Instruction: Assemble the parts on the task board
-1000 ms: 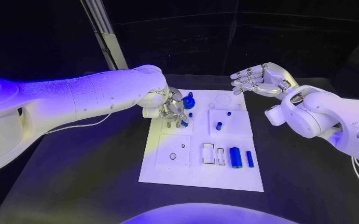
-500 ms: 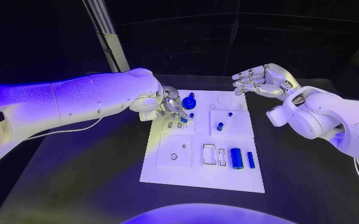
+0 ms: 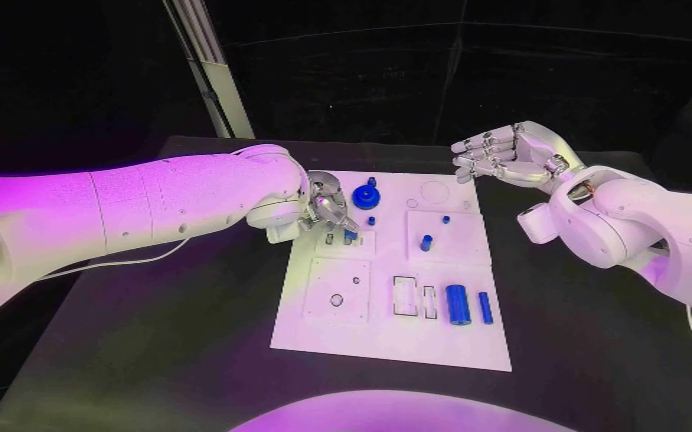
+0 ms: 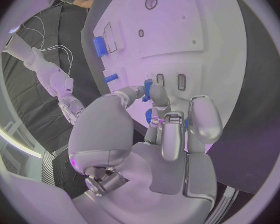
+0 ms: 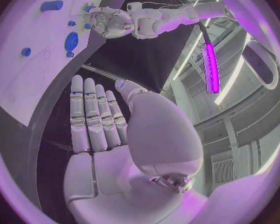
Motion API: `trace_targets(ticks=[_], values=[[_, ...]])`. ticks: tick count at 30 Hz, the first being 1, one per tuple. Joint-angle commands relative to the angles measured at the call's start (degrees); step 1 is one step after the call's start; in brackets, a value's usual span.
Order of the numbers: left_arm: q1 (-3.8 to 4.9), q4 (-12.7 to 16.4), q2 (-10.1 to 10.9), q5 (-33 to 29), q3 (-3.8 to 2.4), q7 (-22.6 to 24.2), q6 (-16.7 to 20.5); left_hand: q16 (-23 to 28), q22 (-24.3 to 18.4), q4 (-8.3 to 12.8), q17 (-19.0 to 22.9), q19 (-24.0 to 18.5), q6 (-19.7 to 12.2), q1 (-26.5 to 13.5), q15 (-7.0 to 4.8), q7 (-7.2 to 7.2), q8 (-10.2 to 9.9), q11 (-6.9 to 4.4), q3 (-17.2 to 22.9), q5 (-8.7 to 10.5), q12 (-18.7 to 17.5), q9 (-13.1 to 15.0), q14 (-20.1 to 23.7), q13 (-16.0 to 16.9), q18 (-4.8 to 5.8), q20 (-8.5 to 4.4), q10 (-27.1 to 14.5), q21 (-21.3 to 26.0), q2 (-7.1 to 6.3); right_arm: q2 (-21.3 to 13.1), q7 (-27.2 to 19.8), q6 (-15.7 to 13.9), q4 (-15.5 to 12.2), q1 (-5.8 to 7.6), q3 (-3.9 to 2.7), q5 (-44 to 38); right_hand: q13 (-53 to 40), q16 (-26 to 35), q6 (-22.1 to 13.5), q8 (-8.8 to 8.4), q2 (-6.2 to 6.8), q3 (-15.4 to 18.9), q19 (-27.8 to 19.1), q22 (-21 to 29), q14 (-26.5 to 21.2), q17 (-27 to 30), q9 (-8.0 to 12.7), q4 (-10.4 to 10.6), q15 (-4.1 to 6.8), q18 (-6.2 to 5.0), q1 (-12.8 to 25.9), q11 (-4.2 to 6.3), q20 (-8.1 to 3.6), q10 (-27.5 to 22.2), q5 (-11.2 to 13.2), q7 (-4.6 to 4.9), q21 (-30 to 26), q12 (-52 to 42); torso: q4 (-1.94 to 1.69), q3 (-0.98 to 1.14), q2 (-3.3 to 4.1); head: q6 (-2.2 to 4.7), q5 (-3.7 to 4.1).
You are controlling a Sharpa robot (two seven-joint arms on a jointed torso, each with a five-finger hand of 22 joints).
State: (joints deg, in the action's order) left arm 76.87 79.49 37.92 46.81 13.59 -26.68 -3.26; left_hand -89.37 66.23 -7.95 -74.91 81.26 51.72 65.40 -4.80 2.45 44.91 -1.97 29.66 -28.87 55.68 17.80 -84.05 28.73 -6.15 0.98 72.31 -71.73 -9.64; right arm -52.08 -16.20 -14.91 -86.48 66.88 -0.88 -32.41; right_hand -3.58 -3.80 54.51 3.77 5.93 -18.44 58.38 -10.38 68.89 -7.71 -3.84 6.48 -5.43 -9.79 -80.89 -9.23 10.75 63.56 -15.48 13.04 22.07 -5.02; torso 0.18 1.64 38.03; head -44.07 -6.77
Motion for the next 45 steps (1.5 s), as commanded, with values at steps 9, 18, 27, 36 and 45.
trace_targets(ticks=[9,18,27,36,45], values=[[-0.68,0.6,0.5,3.8,-0.01,-2.3,0.7,-0.4,0.2,11.0,-14.5,0.4,0.4,-0.4,-0.51,-0.08,0.4,-0.1,10.6,-0.31,0.5,0.1,-5.8,0.4,0.89,0.05,0.6,-0.4,0.37,0.0,-0.6,0.3,0.0,0.11,-0.04,-0.4,0.1,0.2,-0.3,-0.21,-0.01,0.0,0.0,0.1,-0.2,0.1,0.1,-0.4,-0.35,-0.45,0.6,0.08,0.32,-0.4,-0.3,0.05,-0.4,0.2,0.11,-0.03,0.03,-0.22,-0.06],[-0.75,0.3,0.6,4.1,-0.02,-2.8,-1.0,-0.4,0.2,11.0,-14.5,0.4,0.5,-0.6,-0.51,-0.11,0.4,-0.13,10.5,-0.38,0.8,0.1,-5.8,1.1,0.89,0.05,0.9,-0.4,0.24,0.0,-0.6,0.4,-0.1,0.11,-0.04,-0.4,0.1,0.2,-0.3,-0.21,-0.01,0.0,0.0,0.1,-0.2,0.1,0.1,-0.4,-0.35,-0.45,0.6,0.08,0.32,-0.4,-0.3,0.05,-0.4,0.2,0.14,-0.01,0.07,-0.31,-0.04],[-0.76,0.3,0.5,4.2,-0.02,-2.8,-1.9,-0.4,0.3,11.0,-14.6,0.5,0.5,-0.6,-0.5,-0.12,0.4,-0.13,10.4,-0.39,0.9,0.2,-5.8,1.2,0.92,0.05,0.9,-0.5,0.21,0.0,-0.7,0.4,-0.1,0.11,-0.04,-0.4,0.1,0.2,-0.3,-0.21,-0.01,0.0,0.0,0.1,-0.2,0.1,0.1,-0.4,-0.35,-0.45,0.6,0.08,0.32,-0.4,-0.3,0.05,-0.4,0.2,0.09,0.0,0.05,-0.47,-0.05],[-0.76,0.3,0.2,4.2,-0.02,-2.7,-3.6,-0.6,0.2,11.0,-15.0,0.4,0.8,-0.9,-0.5,-0.26,0.5,-0.21,10.2,-0.4,1.8,0.2,-5.9,2.7,0.91,0.05,1.6,-0.4,0.14,0.0,-0.6,0.5,-0.1,0.11,-0.04,-0.4,0.1,0.2,-0.3,-0.21,-0.01,0.0,0.0,0.1,-0.2,0.1,0.1,-0.4,-0.35,-0.45,0.6,0.08,0.32,-0.4,-0.3,0.05,-0.4,0.2,0.14,0.01,0.05,-0.67,0.03],[-0.76,0.0,-0.1,4.2,-0.02,-2.4,-3.7,-0.6,0.4,10.8,-15.1,0.5,1.1,-1.3,-0.52,-0.37,0.4,-0.28,10.0,-0.42,2.1,0.3,-5.9,3.2,0.96,0.04,2.0,-0.5,0.31,0.0,-0.6,0.5,-0.1,0.11,-0.04,-0.4,0.1,0.2,-0.4,-0.2,-0.06,0.0,0.0,0.2,-0.2,0.2,0.1,-0.5,-0.37,-0.46,0.7,0.06,0.34,-0.4,-0.4,0.07,-0.5,0.3,0.07,-0.01,0.06,-0.76,0.08]])
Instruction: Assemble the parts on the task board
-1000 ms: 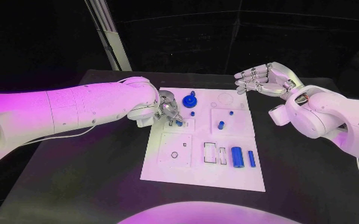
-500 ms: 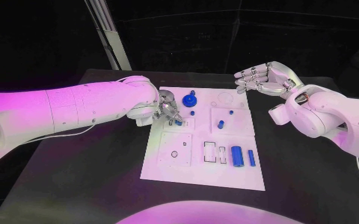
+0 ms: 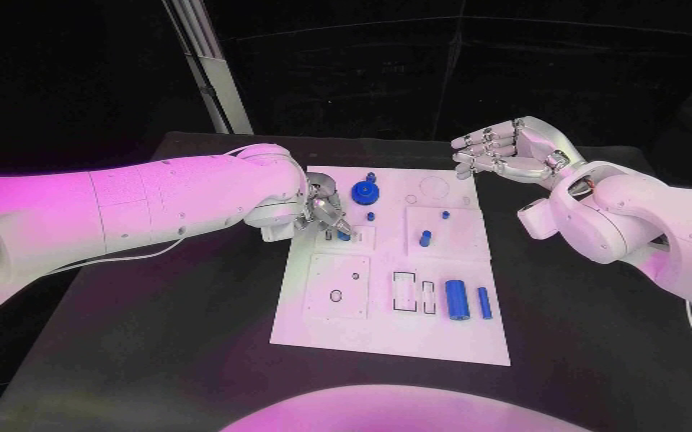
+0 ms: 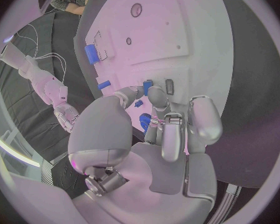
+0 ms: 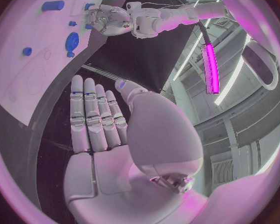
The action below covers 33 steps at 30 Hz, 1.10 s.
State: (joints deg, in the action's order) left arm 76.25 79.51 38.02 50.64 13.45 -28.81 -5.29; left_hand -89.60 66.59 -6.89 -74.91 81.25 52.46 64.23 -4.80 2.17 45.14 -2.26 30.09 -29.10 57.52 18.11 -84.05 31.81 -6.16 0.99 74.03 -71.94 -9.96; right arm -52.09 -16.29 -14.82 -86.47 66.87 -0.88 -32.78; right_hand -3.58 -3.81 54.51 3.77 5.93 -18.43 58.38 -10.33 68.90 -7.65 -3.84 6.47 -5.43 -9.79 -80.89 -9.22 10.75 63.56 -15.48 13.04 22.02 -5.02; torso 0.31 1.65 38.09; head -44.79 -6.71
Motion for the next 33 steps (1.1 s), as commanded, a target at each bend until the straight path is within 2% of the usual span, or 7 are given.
trace_targets(ticks=[1,11,16,27,30,33], values=[[-0.13,-0.1,-0.3,0.3,0.12,-0.2,-1.6,-0.4,0.1,9.7,-15.1,0.5,0.4,-0.2,-0.53,-0.12,0.2,0.0,9.5,-0.18,0.3,0.0,-5.9,0.2,0.98,0.03,0.4,-0.4,0.67,0.0,-0.5,0.4,-0.1,0.11,-0.05,-0.1,0.1,0.2,-0.4,-0.2,-0.07,0.0,0.0,0.1,-0.3,0.2,0.1,-0.5,-0.38,-0.46,0.7,0.05,0.35,-0.5,-0.4,0.07,-0.4,0.3,-0.05,-0.01,0.0,-0.05,0.0],[-0.13,-0.7,-1.3,0.3,0.11,0.2,-2.7,-0.4,0.2,8.8,-15.1,0.5,1.1,-1.6,-0.69,-0.47,-0.3,-0.24,8.2,-0.07,1.3,-0.1,-5.9,2.2,0.98,-0.09,1.3,-0.3,1.43,0.0,-0.5,0.5,-0.3,0.11,-0.05,-0.1,0.1,0.2,-0.4,-0.2,-0.07,0.0,0.0,0.1,-0.3,0.2,0.1,-0.5,-0.38,-0.46,0.7,0.05,0.35,-0.5,-0.4,0.07,-0.4,0.3,0.11,0.04,-0.02,-0.19,0.24],[-0.11,-1.2,-1.6,-0.1,0.11,0.2,-3.8,-0.4,0.1,7.5,-15.1,0.5,1.9,-2.9,-0.76,-0.67,-1.0,-0.37,7.3,-0.1,2.5,-0.3,-5.9,4.6,0.95,-0.16,2.1,-0.1,2.57,-0.1,-0.4,0.5,-0.6,0.11,-0.05,-0.1,0.1,0.2,-0.4,-0.2,-0.07,0.0,0.0,0.1,-0.3,0.2,0.1,-0.5,-0.38,-0.46,0.7,0.05,0.35,-0.5,-0.4,0.07,-0.4,0.3,0.01,0.07,0.02,-0.29,0.48],[-0.1,-1.9,-2.3,-0.3,0.11,-0.2,-5.6,-0.4,0.1,6.6,-15.1,0.4,3.1,-4.3,-0.89,-0.92,-2.2,-0.54,6.2,-0.07,3.3,-0.8,-5.9,6.6,0.95,-0.27,2.7,0.0,3.23,-0.4,-0.3,0.6,-1.0,0.12,-0.05,-0.1,0.1,0.2,-0.4,-0.2,-0.1,0.0,0.0,0.2,-0.3,0.3,0.1,-0.5,-0.4,-0.46,0.8,0.03,0.37,-0.5,-0.4,0.09,-0.5,0.3,-0.03,0.05,-0.04,-0.31,0.58],[-0.1,-2.2,-2.4,-0.3,0.1,-0.3,-5.4,-0.4,0.1,5.7,-15.1,0.4,3.7,-5.3,-0.91,-0.97,-2.7,-0.56,5.0,0.07,3.3,-1.0,-5.9,6.8,0.96,-0.3,2.8,0.1,3.52,-0.4,-0.3,0.6,-1.0,0.12,-0.05,-0.1,0.1,0.2,-0.5,-0.21,-0.1,0.0,0.0,0.2,-0.3,0.3,0.1,-0.6,-0.43,-0.45,0.8,0.0,0.4,-0.6,-0.4,0.11,-0.6,0.3,0.0,0.04,-0.05,-0.29,0.61],[-0.1,-2.4,-2.5,-0.3,0.1,-0.4,-5.2,-0.4,0.3,3.8,-15.1,0.5,4.5,-7.4,-0.92,-1.07,-3.4,-0.61,1.9,0.36,3.5,-1.3,-5.9,7.4,0.99,-0.32,2.9,0.0,3.55,-0.4,-0.3,0.6,-1.0,0.12,-0.05,-0.1,0.1,0.2,-0.5,-0.21,-0.11,0.0,0.0,0.3,-0.4,0.4,0.1,-0.6,-0.46,-0.45,0.9,-0.02,0.42,-0.6,-0.4,0.14,-0.7,0.3,0.02,0.04,-0.04,-0.29,0.65]])
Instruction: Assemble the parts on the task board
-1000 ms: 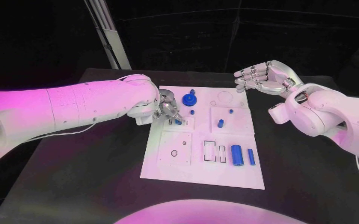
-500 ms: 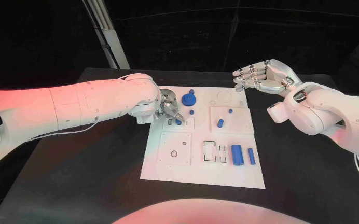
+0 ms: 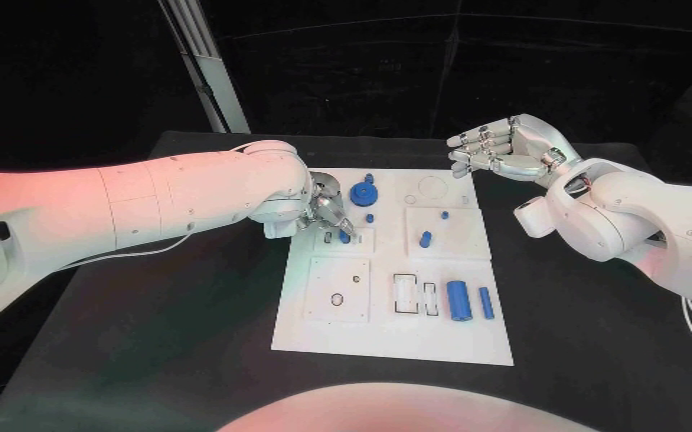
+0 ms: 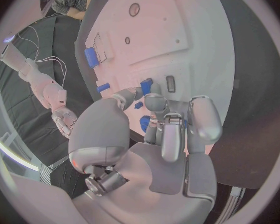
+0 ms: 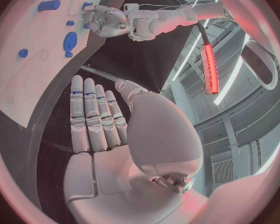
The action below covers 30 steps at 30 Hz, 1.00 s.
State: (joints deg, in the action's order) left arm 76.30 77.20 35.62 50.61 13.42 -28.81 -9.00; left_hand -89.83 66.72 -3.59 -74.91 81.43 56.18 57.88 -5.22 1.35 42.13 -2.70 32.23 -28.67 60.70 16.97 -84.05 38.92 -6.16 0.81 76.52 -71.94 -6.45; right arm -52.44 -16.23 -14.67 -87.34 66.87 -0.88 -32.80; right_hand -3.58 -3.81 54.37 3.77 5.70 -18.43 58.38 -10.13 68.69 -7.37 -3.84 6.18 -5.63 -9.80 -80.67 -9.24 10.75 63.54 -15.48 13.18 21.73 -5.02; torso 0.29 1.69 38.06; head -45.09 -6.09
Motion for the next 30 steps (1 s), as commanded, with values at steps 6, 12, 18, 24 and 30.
trace_targets(ticks=[6,12,18,24,30], values=[[-0.15,-0.2,-0.2,-0.3,0.13,-0.6,-1.0,-0.2,0.4,-2.2,-15.1,0.5,1.7,-3.5,-0.63,-0.4,-1.4,-0.26,-6.2,0.01,0.3,-0.5,-6.0,0.9,1.03,-0.26,0.4,-0.1,-0.3,0.0,-0.4,0.4,-0.1,0.12,-0.05,-0.1,0.1,0.2,-0.5,-0.22,0.11,0.0,0.0,0.2,-0.3,0.2,0.1,-0.3,-0.31,-0.44,0.8,-0.05,0.47,-0.7,-0.4,0.04,-0.5,0.4,-0.06,-0.04,-0.03,0.08,0.12],[-0.16,-0.2,-0.1,-0.3,0.13,-0.6,-0.5,-0.2,0.7,-3.7,-15.1,0.6,2.3,-3.8,-0.73,-0.51,-2.3,-0.34,-9.9,-0.14,0.5,-0.8,-6.0,1.5,1.09,-0.37,0.5,-0.3,0.05,0.0,-0.4,0.4,0.0,0.12,-0.05,-0.1,0.1,0.2,-0.6,-0.22,0.1,0.1,-0.1,0.3,-0.4,0.3,0.1,-0.4,-0.35,-0.43,0.9,-0.09,0.51,-0.8,-0.3,0.07,-0.6,0.4,-0.03,-0.04,-0.01,0.09,0.06],[-0.16,-0.1,0.0,-0.3,0.13,-0.5,-0.2,-0.2,0.9,-3.9,-15.1,0.7,2.5,-3.6,-0.75,-0.54,-2.5,-0.36,-10.8,-0.18,0.5,-0.8,-6.0,1.8,1.12,-0.39,0.5,-0.3,0.14,0.1,-0.4,0.4,0.1,0.12,-0.05,-0.1,0.1,0.2,-0.6,-0.22,0.1,0.1,-0.1,0.3,-0.4,0.3,0.1,-0.4,-0.35,-0.43,0.9,-0.09,0.51,-0.8,-0.3,0.07,-0.6,0.4,0.0,-0.03,-0.01,0.09,0.06],[-0.16,0.0,0.1,-0.3,0.13,-0.5,0.2,-0.2,1.1,-4.6,-15.1,0.8,2.7,-3.4,-0.79,-0.57,-2.8,-0.4,-12.5,-0.21,0.5,-0.9,-6.0,2.1,1.16,-0.42,0.6,-0.5,0.2,0.1,-0.4,0.4,0.1,0.12,-0.05,-0.1,0.1,0.2,-0.6,-0.22,0.09,0.1,-0.1,0.3,-0.5,0.4,0.1,-0.4,-0.4,-0.42,1.0,-0.13,0.56,-0.9,-0.3,0.1,-0.7,0.4,-0.02,-0.04,0.0,0.15,0.11],[-0.12,0.9,1.3,-0.3,0.12,-0.4,0.8,-0.2,1.3,-6.1,-15.1,0.9,3.2,-3.3,-0.81,-0.6,-3.3,-0.42,-16.5,0.04,0.4,-1.0,-6.0,2.6,1.19,-0.46,0.7,-0.5,-0.23,0.1,-0.4,0.4,0.2,0.12,-0.05,-0.1,0.1,0.2,-0.7,-0.21,0.06,0.2,-0.1,0.4,-0.6,0.5,0.1,-0.4,-0.44,-0.42,1.1,-0.16,0.6,-0.9,-0.2,0.13,-0.9,0.4,-0.06,-0.04,-0.07,0.23,0.14]])
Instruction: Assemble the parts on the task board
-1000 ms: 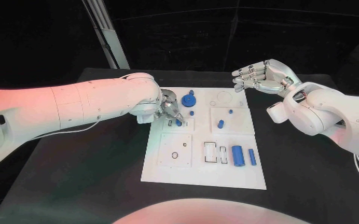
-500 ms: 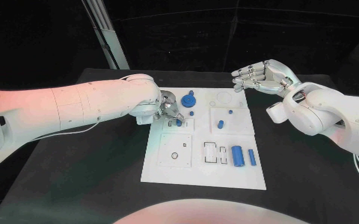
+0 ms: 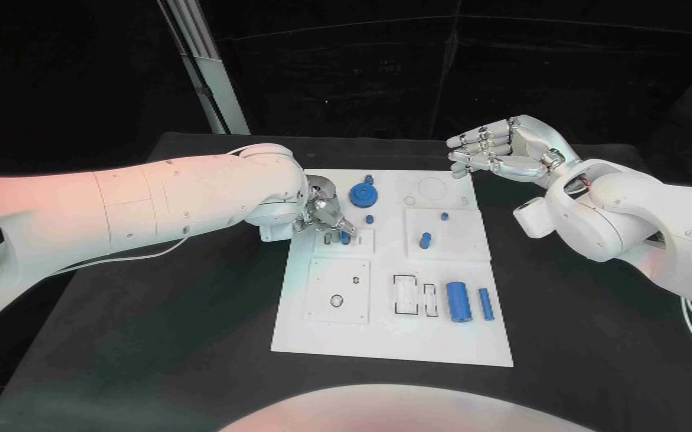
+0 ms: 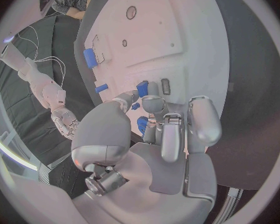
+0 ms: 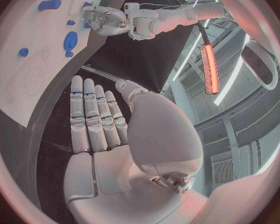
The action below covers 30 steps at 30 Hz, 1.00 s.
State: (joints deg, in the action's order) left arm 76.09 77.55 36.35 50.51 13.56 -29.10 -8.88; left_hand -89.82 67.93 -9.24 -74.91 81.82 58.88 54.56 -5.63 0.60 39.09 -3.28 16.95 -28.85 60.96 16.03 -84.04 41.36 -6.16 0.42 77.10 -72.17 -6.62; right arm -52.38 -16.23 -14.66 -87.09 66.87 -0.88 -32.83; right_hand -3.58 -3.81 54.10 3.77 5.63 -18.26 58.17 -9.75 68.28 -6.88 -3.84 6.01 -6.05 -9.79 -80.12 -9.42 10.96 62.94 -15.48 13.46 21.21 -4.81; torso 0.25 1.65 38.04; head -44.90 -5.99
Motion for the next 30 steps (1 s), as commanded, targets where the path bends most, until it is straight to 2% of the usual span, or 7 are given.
trace_targets(ticks=[1,3,7,11,14,19,30], values=[[0.14,0.8,0.9,-0.2,-0.03,-0.1,0.8,-0.2,0.2,-0.8,-15.1,0.5,0.6,-0.1,-0.4,0.16,-0.3,0.16,-2.1,1.62,0.2,-0.1,-6.0,0.3,1.22,-0.07,0.2,-0.3,-0.18,0.0,-0.4,0.4,0.0,0.12,-0.05,0.0,0.1,0.2,-0.4,-0.21,0.14,0.0,0.1,0.0,-0.2,0.1,0.1,-0.3,-0.03,-0.42,0.6,0.02,0.4,-0.3,-0.2,-0.15,-0.3,0.2,-0.04,0.0,-0.06,0.05,0.06],[0.23,1.2,1.4,-0.2,-0.04,0.0,1.0,-0.2,0.3,-1.4,-15.1,0.6,0.7,0.2,-0.41,0.13,-0.5,0.14,-3.3,3.72,0.2,-0.1,-6.0,0.6,1.23,-0.07,0.2,-0.4,-0.07,0.0,-0.4,0.4,0.1,0.12,-0.05,0.0,0.1,0.2,-0.4,-0.21,0.14,0.0,0.1,0.0,-0.2,0.1,0.1,-0.3,-0.03,-0.42,0.6,0.02,0.4,-0.3,-0.2,-0.15,-0.3,0.2,-0.03,0.0,-0.04,0.1,0.08],[0.62,2.4,2.7,-0.2,-0.1,0.1,1.3,-0.2,0.4,-3.3,-15.1,0.6,1.0,0.9,-0.44,0.07,-0.8,0.14,-6.7,13.42,0.2,0.0,-6.0,1.0,1.23,-0.1,0.3,-0.3,0.36,0.1,-0.4,0.4,0.3,0.12,-0.05,0.0,0.1,0.2,-0.4,-0.21,0.14,0.0,0.1,0.0,-0.2,0.1,0.1,-0.3,-0.03,-0.42,0.6,0.02,0.4,-0.3,-0.2,-0.15,-0.3,0.2,0.03,-0.02,-0.01,0.15,0.03],[1.12,3.2,3.7,-0.4,-0.34,0.4,1.7,-0.2,0.1,-4.7,-15.1,0.5,1.0,2.0,-0.42,0.15,-0.9,0.18,-9.4,17.27,-0.4,0.0,-6.0,0.6,1.14,-0.08,0.1,0.1,0.63,0.2,-0.4,0.3,0.5,0.11,-0.04,0.0,0.0,0.2,-0.5,-0.2,0.1,0.0,0.1,0.1,-0.2,0.1,0.1,-0.2,-0.06,-0.42,0.7,-0.01,0.43,-0.4,-0.2,-0.13,-0.4,0.2,0.02,-0.04,0.02,0.2,0.08],[1.46,3.5,4.3,-1.5,-1.13,0.6,1.9,-0.2,-0.1,-5.6,-15.1,0.4,0.9,2.8,-0.39,0.21,-0.9,0.22,-11.2,19.46,-0.9,0.2,-6.0,0.2,1.08,-0.06,-0.2,0.3,0.79,0.2,-0.4,0.3,0.7,0.11,-0.04,0.0,0.0,0.2,-0.5,-0.2,0.1,0.0,0.1,0.1,-0.2,0.1,0.1,-0.2,-0.06,-0.42,0.7,-0.01,0.43,-0.4,-0.2,-0.13,-0.4,0.2,0.05,-0.03,0.04,0.21,0.08],[2.23,2.5,5.1,-6.3,-2.5,1.2,0.5,-0.2,-0.9,-6.5,-15.1,0.1,0.4,3.8,-0.33,0.37,-1.0,0.37,-12.9,20.69,-2.1,0.3,-6.0,-1.3,0.89,-0.02,-0.9,1.1,1.14,0.4,-0.4,0.3,0.9,0.11,-0.04,0.0,0.0,0.2,-0.5,-0.2,0.1,0.0,0.1,0.1,-0.2,0.1,0.1,-0.2,-0.06,-0.42,0.7,-0.01,0.43,-0.4,-0.2,-0.13,-0.4,0.2,0.05,-0.01,0.07,0.22,0.12],[3.67,-4.5,3.9,-5.7,-2.98,1.5,-3.4,0.9,-4.6,-5.6,-12.5,-1.5,-5.1,9.7,0.67,2.28,-2.8,1.88,-15.3,19.21,-7.6,-0.1,-5.4,-9.4,0.14,0.72,-5.7,4.7,3.01,0.5,-0.4,0.4,1.1,0.11,-0.03,0.0,0.0,0.2,-0.5,-0.2,0.1,0.0,0.1,0.1,-0.2,0.1,0.1,-0.2,-0.06,-0.42,0.7,-0.01,0.43,-0.4,-0.2,-0.13,-0.4,0.2,-0.02,-0.03,0.04,0.4,0.32]])
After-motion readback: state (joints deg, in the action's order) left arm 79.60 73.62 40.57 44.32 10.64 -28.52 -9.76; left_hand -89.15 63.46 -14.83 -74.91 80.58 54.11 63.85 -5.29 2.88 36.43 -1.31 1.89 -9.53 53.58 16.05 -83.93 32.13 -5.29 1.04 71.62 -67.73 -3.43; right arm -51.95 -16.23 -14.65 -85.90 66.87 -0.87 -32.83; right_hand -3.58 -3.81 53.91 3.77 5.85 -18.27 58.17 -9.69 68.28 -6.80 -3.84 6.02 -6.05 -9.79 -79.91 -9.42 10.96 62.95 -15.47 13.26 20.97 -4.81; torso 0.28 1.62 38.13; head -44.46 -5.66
